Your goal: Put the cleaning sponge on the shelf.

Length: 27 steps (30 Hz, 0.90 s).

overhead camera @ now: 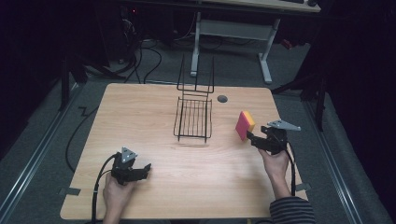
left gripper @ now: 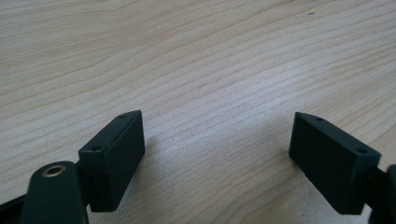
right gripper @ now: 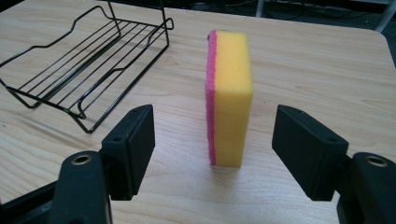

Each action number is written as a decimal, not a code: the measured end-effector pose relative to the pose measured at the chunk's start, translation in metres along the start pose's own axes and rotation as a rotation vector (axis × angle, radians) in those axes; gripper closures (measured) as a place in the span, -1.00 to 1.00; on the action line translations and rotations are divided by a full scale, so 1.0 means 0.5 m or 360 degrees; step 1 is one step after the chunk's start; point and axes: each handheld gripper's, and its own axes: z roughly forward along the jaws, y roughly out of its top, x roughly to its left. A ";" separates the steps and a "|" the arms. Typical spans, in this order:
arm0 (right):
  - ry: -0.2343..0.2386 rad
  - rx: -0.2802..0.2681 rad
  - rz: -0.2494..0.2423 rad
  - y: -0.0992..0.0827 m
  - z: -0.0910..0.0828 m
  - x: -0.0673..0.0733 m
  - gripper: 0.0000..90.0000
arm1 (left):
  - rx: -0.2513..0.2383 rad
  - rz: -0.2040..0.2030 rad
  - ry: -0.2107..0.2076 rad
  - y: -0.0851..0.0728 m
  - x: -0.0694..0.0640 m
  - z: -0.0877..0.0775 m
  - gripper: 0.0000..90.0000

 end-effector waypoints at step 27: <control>-0.0057 0.0046 0.0094 -0.012 0.091 -0.016 -0.27 | 0.0000 0.0000 0.0000 0.000 0.000 0.000 -0.58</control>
